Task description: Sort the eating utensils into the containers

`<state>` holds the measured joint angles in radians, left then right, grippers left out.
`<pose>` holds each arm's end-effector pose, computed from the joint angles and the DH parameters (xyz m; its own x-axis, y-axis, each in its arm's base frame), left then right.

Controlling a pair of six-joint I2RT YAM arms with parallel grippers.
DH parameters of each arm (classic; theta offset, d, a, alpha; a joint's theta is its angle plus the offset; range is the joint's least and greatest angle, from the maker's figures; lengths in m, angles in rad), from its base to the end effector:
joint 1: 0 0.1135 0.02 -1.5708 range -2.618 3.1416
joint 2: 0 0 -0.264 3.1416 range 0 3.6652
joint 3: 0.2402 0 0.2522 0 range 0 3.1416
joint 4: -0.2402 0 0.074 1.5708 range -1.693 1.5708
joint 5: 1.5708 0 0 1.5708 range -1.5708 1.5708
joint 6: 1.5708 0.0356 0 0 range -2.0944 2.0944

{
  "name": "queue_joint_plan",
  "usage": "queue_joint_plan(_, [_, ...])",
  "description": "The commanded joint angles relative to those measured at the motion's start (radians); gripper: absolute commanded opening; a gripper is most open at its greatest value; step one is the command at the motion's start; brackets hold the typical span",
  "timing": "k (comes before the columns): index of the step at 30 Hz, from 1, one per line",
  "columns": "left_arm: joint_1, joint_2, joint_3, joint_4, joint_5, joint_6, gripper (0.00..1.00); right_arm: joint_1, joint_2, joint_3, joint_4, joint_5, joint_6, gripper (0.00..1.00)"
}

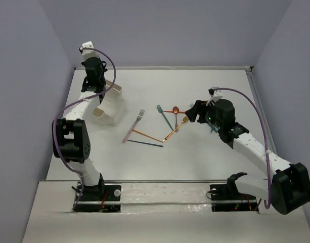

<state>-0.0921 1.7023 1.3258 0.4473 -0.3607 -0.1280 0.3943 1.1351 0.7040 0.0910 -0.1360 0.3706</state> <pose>0.4109 -0.0253 0.3485 0.1036 -0.1295 -0.9861 -0.2533 0.9553 -0.1521 0.2375 0.1040 0.2685 -0.4677 0.1941 -0.8623 -0.3532 0.8533 0.3836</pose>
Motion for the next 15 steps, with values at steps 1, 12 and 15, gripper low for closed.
queue_joint_plan(1, [0.011, 0.031, 0.072, 0.106, 0.028, 0.054, 0.0, 0.006, -0.003, -0.009, 0.09, -0.036, 0.007, 0.73])
queue_joint_plan(12, [0.02, 0.161, 0.151, 0.166, 0.034, 0.093, 0.0, 0.006, -0.006, -0.034, 0.154, -0.094, 0.01, 0.73])
queue_joint_plan(15, [0.02, 0.192, 0.17, 0.18, 0.025, 0.093, 0.0, 0.006, -0.02, -0.046, 0.173, -0.097, 0.01, 0.73])
